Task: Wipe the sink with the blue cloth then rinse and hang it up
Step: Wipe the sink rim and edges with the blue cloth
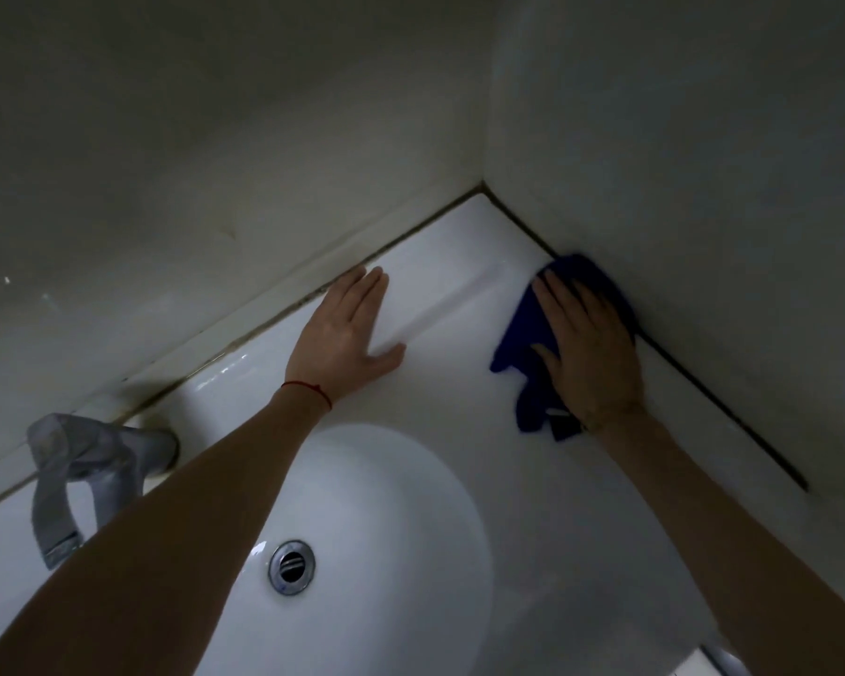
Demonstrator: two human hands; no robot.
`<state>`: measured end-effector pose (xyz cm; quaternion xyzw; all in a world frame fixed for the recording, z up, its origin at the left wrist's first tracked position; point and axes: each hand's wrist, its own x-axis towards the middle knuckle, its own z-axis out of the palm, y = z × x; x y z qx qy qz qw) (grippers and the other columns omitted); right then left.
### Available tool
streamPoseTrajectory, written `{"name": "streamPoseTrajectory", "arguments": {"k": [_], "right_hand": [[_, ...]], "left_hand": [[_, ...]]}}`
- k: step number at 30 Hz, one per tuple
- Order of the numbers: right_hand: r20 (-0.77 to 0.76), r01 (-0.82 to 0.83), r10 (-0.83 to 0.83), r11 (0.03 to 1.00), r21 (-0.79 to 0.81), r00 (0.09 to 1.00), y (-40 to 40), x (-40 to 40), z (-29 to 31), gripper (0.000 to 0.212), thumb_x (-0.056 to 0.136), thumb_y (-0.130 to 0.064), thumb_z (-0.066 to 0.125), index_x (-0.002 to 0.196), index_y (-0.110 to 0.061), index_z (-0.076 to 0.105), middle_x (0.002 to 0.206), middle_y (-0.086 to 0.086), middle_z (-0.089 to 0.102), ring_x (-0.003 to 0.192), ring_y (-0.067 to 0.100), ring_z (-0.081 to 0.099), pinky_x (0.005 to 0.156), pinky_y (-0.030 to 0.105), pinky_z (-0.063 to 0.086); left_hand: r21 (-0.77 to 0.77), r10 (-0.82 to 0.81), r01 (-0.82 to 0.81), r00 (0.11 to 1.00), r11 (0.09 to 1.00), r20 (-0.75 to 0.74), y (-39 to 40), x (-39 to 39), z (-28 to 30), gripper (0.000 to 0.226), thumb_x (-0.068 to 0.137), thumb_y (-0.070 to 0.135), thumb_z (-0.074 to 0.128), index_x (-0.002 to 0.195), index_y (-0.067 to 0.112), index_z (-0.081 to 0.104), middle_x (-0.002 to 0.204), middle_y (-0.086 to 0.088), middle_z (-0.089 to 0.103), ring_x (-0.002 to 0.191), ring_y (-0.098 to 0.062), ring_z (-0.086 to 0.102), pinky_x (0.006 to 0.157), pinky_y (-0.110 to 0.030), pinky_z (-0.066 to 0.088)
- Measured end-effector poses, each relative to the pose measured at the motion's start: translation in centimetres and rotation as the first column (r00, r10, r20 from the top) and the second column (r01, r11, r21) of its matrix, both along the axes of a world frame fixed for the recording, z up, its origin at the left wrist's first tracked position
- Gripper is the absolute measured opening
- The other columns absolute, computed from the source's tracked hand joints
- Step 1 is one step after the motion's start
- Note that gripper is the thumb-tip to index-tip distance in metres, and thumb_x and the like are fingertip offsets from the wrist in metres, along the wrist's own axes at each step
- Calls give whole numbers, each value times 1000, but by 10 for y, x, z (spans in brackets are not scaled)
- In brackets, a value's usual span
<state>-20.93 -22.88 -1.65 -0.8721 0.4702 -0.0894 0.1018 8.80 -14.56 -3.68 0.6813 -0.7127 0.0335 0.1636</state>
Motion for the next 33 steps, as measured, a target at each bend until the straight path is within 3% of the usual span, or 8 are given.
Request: {"name": "streamPoseTrajectory", "arguments": {"k": [6, 10, 14, 19, 21, 25, 30, 33], "right_hand": [[10, -13, 13, 1000, 15, 1000, -51, 71, -4, 63, 96, -23, 50, 151, -12, 21, 158, 5, 24, 142, 26, 26, 119, 38, 15], [197, -72, 55, 994, 79, 979, -63, 74, -5, 52, 99, -21, 48, 148, -13, 32, 154, 7, 33, 140, 28, 31, 118, 39, 19], [296, -12, -35, 988, 155, 954, -62, 100, 1, 49, 100, -28, 44, 146, -13, 37, 152, 6, 36, 140, 27, 32, 118, 40, 21], [215, -240, 218, 967, 81, 952, -47, 114, -7, 55, 99, -43, 41, 147, -18, 34, 154, 1, 33, 143, 21, 25, 119, 39, 17], [206, -173, 155, 982, 74, 966, -66, 108, -8, 57, 98, -44, 41, 148, -18, 33, 154, 2, 33, 142, 23, 28, 118, 40, 22], [204, 112, -124, 991, 69, 971, -71, 131, -2, 58, 97, -42, 41, 147, -14, 34, 152, 7, 36, 138, 28, 35, 116, 42, 25], [181, -262, 253, 964, 31, 951, -51, 126, -8, 55, 99, -43, 41, 148, -18, 34, 154, 0, 33, 143, 22, 27, 119, 38, 17], [176, -181, 171, 983, 40, 969, -84, 114, -6, 56, 99, -43, 42, 148, -19, 33, 155, 1, 32, 142, 24, 28, 118, 38, 20]], "left_hand": [[38, 2, -3, 1000, 999, 7, 0, 1, 1, 83, 83, 44, 69, 144, -4, 40, 149, -19, 44, 142, -34, 35, 117, -42, 31], [59, -1, 1, 1000, 998, -6, -1, 0, 4, 82, 83, 42, 70, 143, -5, 40, 148, -20, 44, 141, -36, 35, 116, -45, 33], [74, 8, -8, 1000, 997, -6, 0, 0, 4, 83, 84, 44, 69, 145, -4, 38, 150, -19, 42, 142, -36, 34, 117, -45, 31], [53, 5, -5, 1000, 999, -5, -3, 0, 3, 80, 85, 46, 68, 142, -5, 43, 146, -20, 47, 139, -35, 39, 116, -46, 33], [63, 0, 0, 1000, 998, -9, -2, 1, 2, 81, 85, 45, 69, 143, -4, 41, 148, -19, 44, 141, -35, 36, 117, -44, 30], [61, 17, -15, 999, 998, -31, -1, 1, 2, 83, 83, 44, 70, 144, -4, 41, 148, -19, 44, 141, -36, 35, 118, -44, 29], [32, -2, 4, 999, 999, -43, -2, 0, 3, 81, 81, 43, 73, 141, -4, 45, 145, -19, 48, 138, -36, 39, 117, -44, 30], [75, 22, -21, 1000, 997, -4, -1, 0, 3, 85, 84, 47, 68, 147, 0, 37, 151, -17, 41, 142, -33, 31, 120, -37, 21]]}}
